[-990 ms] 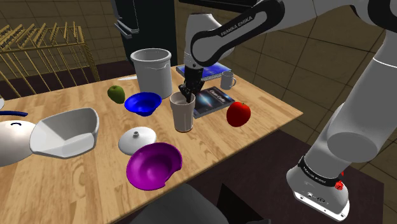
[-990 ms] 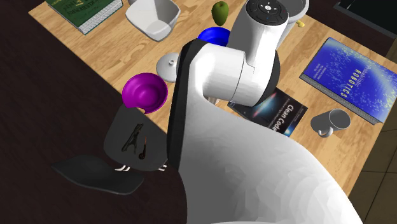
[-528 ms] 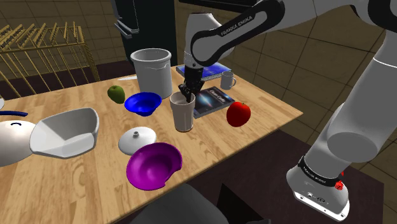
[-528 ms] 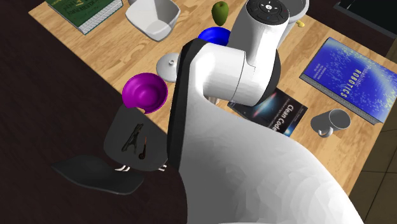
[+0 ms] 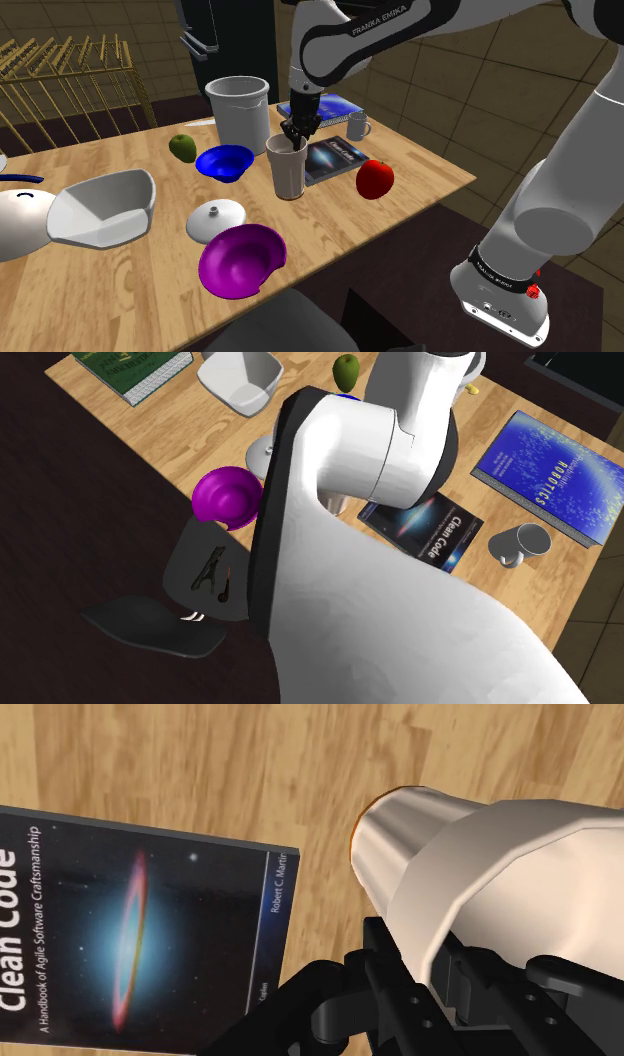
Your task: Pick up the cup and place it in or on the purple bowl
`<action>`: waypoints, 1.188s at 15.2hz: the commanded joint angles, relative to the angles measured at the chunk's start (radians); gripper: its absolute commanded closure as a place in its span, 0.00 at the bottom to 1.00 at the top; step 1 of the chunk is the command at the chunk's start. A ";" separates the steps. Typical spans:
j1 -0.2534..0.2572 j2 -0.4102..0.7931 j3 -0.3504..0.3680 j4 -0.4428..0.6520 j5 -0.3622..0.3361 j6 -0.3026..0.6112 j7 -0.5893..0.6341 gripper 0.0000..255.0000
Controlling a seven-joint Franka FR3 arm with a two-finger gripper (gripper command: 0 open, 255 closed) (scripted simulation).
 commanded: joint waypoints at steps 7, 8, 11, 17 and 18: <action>-0.001 -0.030 -0.001 0.077 0.004 -0.106 0.002 1.00; -0.001 -0.034 -0.002 0.087 0.004 -0.119 0.003 1.00; -0.002 -0.042 -0.003 0.118 0.005 -0.159 0.004 1.00; -0.003 -0.052 -0.004 0.188 0.005 -0.238 0.006 1.00; -0.003 -0.053 -0.004 0.200 0.005 -0.251 0.007 1.00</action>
